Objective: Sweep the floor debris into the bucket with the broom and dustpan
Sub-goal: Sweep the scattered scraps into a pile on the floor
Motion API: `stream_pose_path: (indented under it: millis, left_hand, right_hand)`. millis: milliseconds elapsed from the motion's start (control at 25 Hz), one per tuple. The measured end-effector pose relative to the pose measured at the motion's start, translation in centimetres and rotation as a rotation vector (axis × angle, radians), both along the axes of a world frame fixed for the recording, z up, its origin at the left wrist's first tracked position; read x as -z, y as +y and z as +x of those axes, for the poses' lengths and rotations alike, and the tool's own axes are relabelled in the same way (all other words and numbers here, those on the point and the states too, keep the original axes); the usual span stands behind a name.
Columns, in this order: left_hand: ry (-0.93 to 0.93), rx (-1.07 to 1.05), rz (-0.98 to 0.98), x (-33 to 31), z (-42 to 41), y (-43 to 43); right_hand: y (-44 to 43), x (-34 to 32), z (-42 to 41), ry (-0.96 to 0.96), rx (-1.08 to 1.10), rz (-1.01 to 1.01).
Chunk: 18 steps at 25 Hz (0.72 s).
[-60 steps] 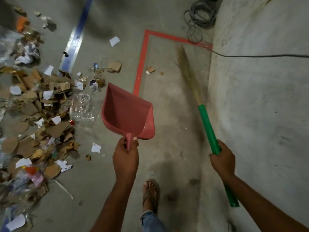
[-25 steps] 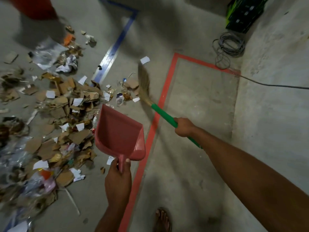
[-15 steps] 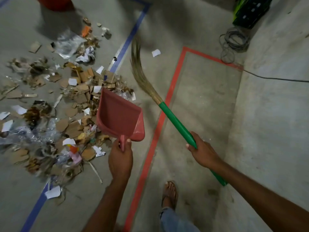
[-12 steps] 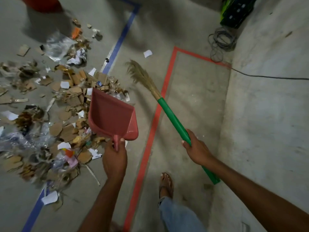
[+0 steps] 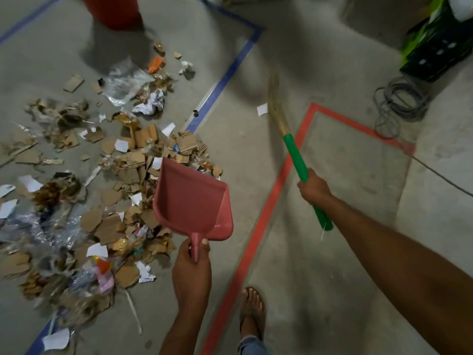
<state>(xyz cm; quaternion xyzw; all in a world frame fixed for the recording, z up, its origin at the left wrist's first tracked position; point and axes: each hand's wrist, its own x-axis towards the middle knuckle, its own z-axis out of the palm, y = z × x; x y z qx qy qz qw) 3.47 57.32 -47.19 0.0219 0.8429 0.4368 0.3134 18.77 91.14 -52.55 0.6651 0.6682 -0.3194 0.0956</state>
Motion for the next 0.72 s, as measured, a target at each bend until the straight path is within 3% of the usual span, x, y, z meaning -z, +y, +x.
stream_pose_path:
  millis: [80,200,400,720]
  left_hand:
    - [0.014,-0.036,-0.017,1.4,-0.7,2.4]
    - [0.026,-0.068,-0.059,3.0,-1.2,3.7]
    - [0.008,-0.185,-0.150,1.7,-1.4,1.7]
    - [-0.008,-0.315,-0.266,-5.2,-2.7,-4.0]
  right_hand:
    - [5.4,1.6,-3.4,-0.113,-0.109,-0.036]
    - [5.0,2.4,-6.0,-0.233,-0.371,-0.058]
    - [-5.3,-0.5,-2.2,0.030,-0.518,-0.228]
    - [-22.6,-10.3,3.3,0.127,-0.267,-0.207]
